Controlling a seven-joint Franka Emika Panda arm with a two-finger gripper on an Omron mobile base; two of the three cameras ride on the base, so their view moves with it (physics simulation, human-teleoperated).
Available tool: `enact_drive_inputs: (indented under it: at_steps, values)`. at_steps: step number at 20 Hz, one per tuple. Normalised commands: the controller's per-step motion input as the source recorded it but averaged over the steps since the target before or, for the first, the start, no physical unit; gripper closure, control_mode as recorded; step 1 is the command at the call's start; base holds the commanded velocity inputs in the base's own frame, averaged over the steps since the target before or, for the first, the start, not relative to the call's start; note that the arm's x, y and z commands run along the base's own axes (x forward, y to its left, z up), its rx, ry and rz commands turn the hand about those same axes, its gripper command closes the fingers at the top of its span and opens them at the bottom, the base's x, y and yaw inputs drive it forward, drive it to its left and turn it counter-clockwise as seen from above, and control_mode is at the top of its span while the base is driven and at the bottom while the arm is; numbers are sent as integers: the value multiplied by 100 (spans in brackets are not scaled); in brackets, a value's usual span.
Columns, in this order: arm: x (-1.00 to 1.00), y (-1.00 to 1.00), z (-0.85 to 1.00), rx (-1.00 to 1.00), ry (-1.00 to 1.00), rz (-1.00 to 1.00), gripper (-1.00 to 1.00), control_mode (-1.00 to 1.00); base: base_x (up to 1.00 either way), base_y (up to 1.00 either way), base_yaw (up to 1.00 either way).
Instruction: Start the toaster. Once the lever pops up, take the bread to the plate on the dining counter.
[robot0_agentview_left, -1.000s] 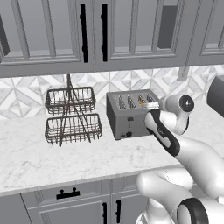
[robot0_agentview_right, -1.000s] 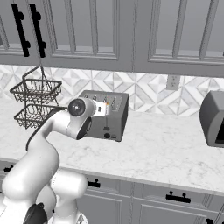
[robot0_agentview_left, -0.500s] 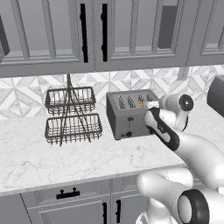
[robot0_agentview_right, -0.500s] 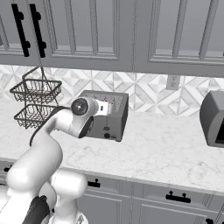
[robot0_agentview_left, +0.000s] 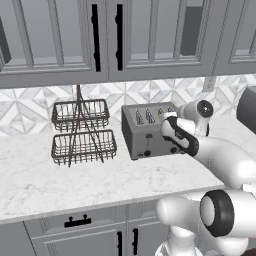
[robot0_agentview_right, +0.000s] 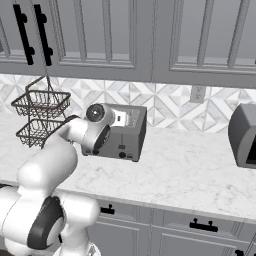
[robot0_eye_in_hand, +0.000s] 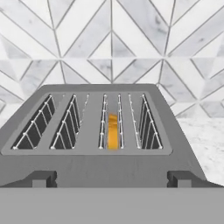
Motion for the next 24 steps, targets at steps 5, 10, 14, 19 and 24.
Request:
enact_drive_inputs:
  at_steps: [5,10,14,19,24]
  values:
    - [31,0,-22,0,14,0,-100,-100,0,0,0]
    - [17,1,-4,0,7,0,-100,-100,0,0,0]
    - [11,0,0,0,1,0,-100,-100,0,0,0]
    - [23,0,-4,0,1,0,-100,-100,0,0,0]
    - [25,0,-16,0,4,0,-100,-100,0,0,0]
